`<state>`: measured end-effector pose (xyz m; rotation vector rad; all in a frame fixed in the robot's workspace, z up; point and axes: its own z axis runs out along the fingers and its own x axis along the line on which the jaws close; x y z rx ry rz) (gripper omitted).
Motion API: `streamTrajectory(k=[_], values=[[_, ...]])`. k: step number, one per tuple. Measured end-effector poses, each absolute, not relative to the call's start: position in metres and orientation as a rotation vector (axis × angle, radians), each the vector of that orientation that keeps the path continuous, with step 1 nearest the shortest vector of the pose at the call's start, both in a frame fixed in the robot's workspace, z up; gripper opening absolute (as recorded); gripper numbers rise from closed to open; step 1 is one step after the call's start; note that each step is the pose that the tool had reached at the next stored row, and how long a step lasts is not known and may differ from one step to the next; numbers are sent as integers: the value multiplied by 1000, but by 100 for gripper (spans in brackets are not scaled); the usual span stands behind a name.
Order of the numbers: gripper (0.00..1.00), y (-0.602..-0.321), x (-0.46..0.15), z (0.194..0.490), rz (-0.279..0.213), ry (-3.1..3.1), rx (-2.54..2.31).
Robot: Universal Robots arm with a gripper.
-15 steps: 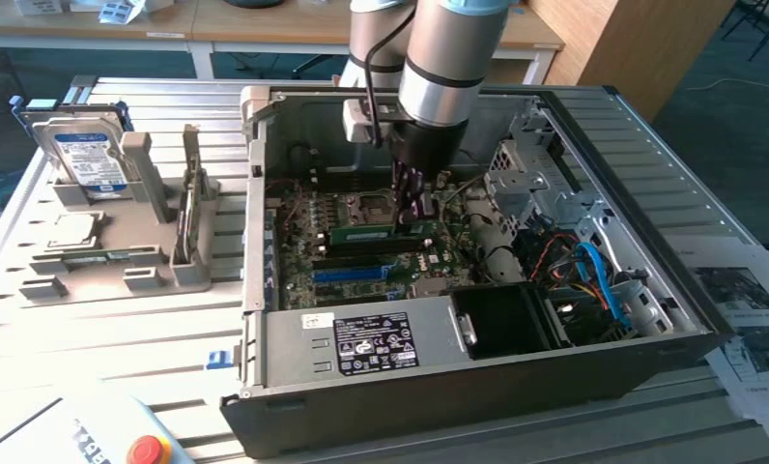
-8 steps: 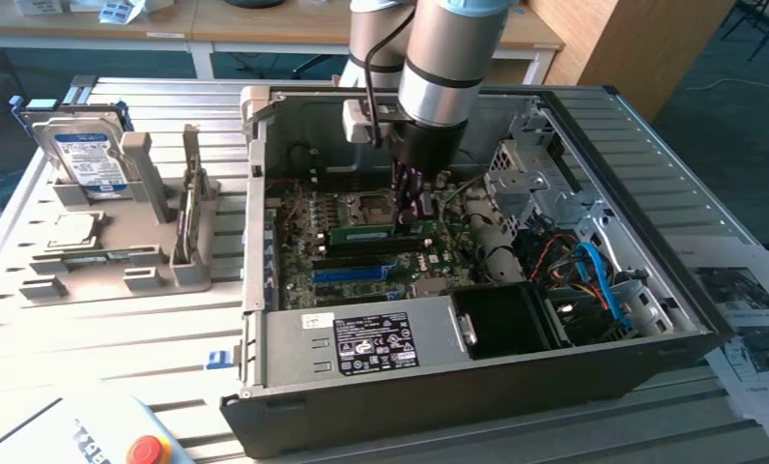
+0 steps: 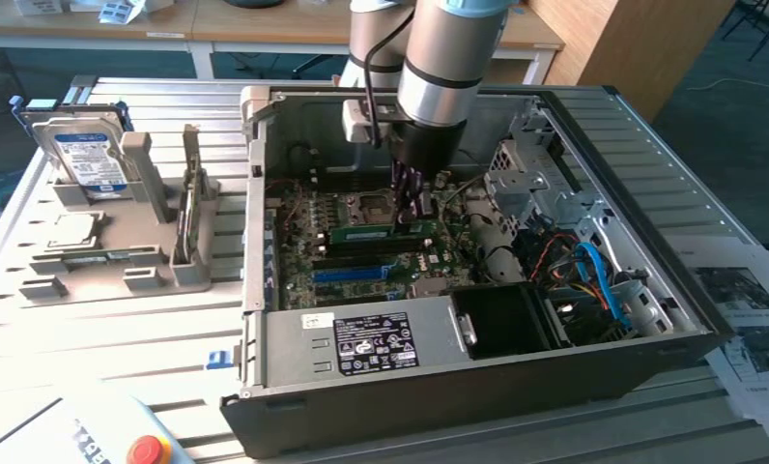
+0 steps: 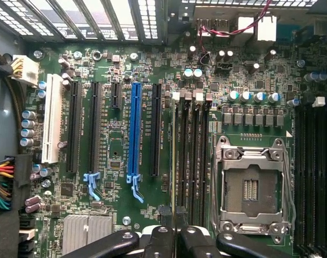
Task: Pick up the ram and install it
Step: 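Insert the ram into the slot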
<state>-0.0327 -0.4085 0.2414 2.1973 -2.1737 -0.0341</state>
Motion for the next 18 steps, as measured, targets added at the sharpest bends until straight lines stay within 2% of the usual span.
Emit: streamTrajectory(k=[18], values=[[12,-408,-34,235,-33,-2174,2198]])
